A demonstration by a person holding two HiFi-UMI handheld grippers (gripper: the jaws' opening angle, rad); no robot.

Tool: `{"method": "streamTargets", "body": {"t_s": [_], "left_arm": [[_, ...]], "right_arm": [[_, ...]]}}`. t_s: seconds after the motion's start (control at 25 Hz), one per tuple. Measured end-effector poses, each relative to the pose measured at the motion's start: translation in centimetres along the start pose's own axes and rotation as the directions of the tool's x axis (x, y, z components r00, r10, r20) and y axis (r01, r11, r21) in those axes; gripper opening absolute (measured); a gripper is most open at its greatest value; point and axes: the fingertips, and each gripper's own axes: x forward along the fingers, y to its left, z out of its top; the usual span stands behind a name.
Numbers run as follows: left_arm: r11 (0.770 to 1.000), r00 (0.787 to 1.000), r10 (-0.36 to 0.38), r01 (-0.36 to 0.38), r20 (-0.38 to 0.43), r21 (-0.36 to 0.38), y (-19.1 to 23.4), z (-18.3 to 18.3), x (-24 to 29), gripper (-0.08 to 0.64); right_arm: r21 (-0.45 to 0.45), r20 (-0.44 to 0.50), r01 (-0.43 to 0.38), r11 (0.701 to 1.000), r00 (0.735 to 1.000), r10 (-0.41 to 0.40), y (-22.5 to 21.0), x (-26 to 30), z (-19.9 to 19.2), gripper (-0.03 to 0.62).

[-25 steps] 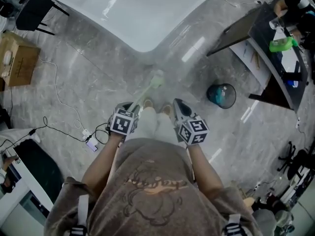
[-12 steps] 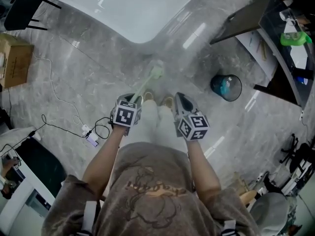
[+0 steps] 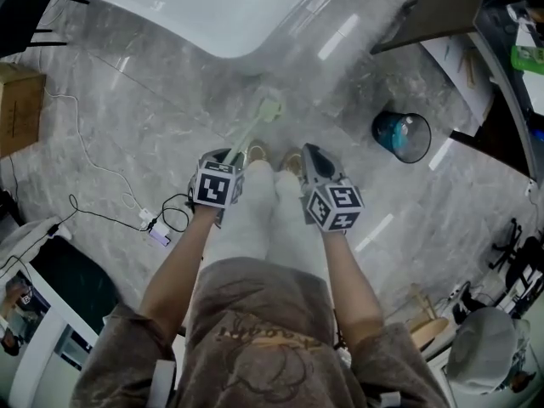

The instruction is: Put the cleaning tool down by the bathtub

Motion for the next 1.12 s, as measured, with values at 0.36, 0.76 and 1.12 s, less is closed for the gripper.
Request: {"method": "streamTargets", "body": {"t_s": [0.36, 0.76, 1.12], "left_arm": [[1.000, 0.999, -0.002, 0.002, -0.048, -0.006, 1.1, -0.6, 6.2, 0.095], [1.000, 0.994, 0.006, -0.009, -0.112, -0.025, 3.0, -1.7, 12.8, 0.095], [0.998, 0.987, 0.020, -0.029, -0.160, -0.052, 3.7, -2.2, 18.4, 0.097]], "right_arm": [[0.015, -0.030, 0.005, 1.000, 1.000, -0.005, -2.9, 3.8, -2.9, -0.002], [0.039, -0.056, 0.017, 0.999, 0.998, -0.015, -6.1, 7.9, -5.9, -0.001], [0.047, -0.079, 0.004, 0.999, 0.997, 0.000, -8.1, 10.8, -7.8, 0.000]]}}
